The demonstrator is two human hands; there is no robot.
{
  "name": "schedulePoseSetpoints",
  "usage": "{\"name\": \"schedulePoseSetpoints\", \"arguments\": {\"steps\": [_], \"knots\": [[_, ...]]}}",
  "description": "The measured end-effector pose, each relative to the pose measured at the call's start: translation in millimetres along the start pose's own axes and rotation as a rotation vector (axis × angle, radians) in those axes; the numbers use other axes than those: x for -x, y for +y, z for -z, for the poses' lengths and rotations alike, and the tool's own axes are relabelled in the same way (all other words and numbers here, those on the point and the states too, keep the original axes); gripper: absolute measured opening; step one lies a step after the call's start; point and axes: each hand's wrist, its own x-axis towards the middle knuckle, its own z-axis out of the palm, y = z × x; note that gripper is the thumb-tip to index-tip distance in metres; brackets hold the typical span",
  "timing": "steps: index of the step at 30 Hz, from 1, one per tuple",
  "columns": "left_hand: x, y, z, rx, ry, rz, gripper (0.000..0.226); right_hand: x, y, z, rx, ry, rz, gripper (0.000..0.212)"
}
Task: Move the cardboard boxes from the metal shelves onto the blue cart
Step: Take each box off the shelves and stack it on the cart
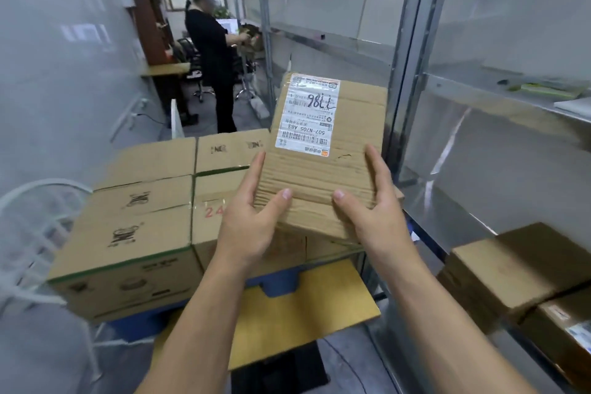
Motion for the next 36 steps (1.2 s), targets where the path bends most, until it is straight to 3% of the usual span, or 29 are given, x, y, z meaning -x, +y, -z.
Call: {"name": "schedulePoseSetpoints", "arguments": {"steps": [9, 22, 31, 36], "knots": [[-54.5, -30.9, 110.6, -0.078, 0.234, 0.017, 0.067, -70.8, 10.3, -134.0, -0.038, -0.192, 0.043, 0.078], [-163.2, -94.5, 282.3, -0.254, 0.356, 0.113, 0.066, -159.7, 38.5, -351.8, -0.084, -0.189, -0.081, 0.082], [-199.4, -133.3, 339.1, -0.218, 0.420, 0.219, 0.063, -190.2, 56.5, -425.3, -0.153, -0.157, -0.134, 0.043], [-212.4, -149.3, 347.0, -0.159, 0.452, 0.289, 0.062, -196.6, 70.0, -440.5, -0.088, -0.266, -0.099, 0.056]]}}
